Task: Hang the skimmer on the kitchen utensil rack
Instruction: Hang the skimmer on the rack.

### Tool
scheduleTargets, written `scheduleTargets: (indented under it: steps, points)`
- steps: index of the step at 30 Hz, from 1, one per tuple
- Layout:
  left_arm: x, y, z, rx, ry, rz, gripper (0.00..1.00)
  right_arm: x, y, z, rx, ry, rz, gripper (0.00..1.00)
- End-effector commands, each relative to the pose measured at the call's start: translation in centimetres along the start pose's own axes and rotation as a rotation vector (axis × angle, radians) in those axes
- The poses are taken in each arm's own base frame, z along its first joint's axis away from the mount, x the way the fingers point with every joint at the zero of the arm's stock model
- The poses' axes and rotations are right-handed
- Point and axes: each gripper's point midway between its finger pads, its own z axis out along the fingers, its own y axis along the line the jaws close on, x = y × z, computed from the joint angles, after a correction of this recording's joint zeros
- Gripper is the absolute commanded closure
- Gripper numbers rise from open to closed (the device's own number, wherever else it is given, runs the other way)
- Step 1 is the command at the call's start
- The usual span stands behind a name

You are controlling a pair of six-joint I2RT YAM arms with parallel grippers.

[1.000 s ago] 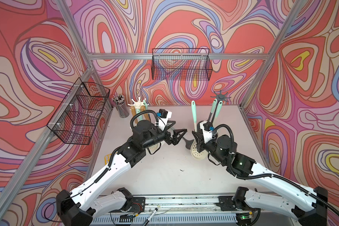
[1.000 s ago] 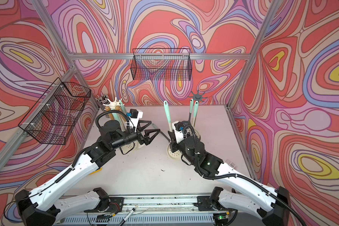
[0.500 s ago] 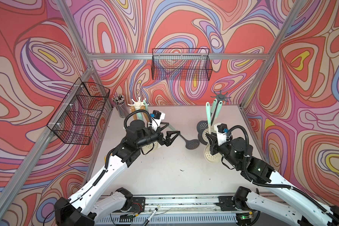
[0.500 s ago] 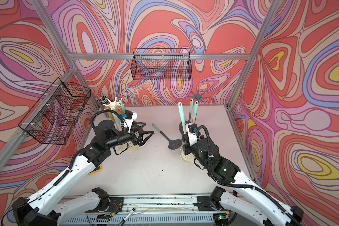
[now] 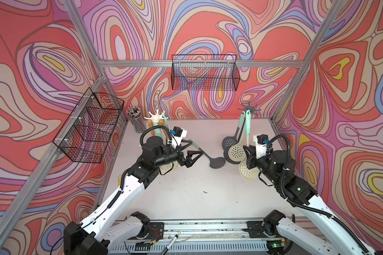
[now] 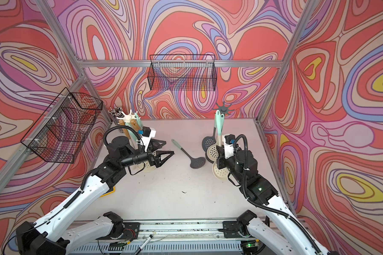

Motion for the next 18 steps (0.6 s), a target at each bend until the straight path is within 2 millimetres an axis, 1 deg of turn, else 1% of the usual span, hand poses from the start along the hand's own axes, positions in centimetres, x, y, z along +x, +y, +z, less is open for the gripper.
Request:
scheduleTargets:
  steps: [1,5,13,15,18]
  points:
    - [0.1,-0.2,0.2,0.039,-0.005,0.001,0.01,-2.2,-0.3,-1.0,-0.031,-0.071,-0.006,0.90]
    - [0.2,-0.1,0.3,0.051,-0.006,-0.004,0.01,-2.1,-1.5,-1.0,-0.018,-0.078,0.003,0.90]
    - [0.5,-0.1,0.3,0.066,-0.001,-0.007,0.01,-0.9,-3.5,-0.2,-0.032,-0.082,0.049,0.89]
    - [0.5,-0.1,0.3,0.067,-0.006,-0.004,0.01,-0.6,-4.1,0.3,-0.020,-0.079,0.062,0.89]
    - [0.7,-0.1,0.4,0.078,-0.006,-0.010,0.01,-0.3,-4.4,1.0,-0.021,-0.074,0.061,0.89]
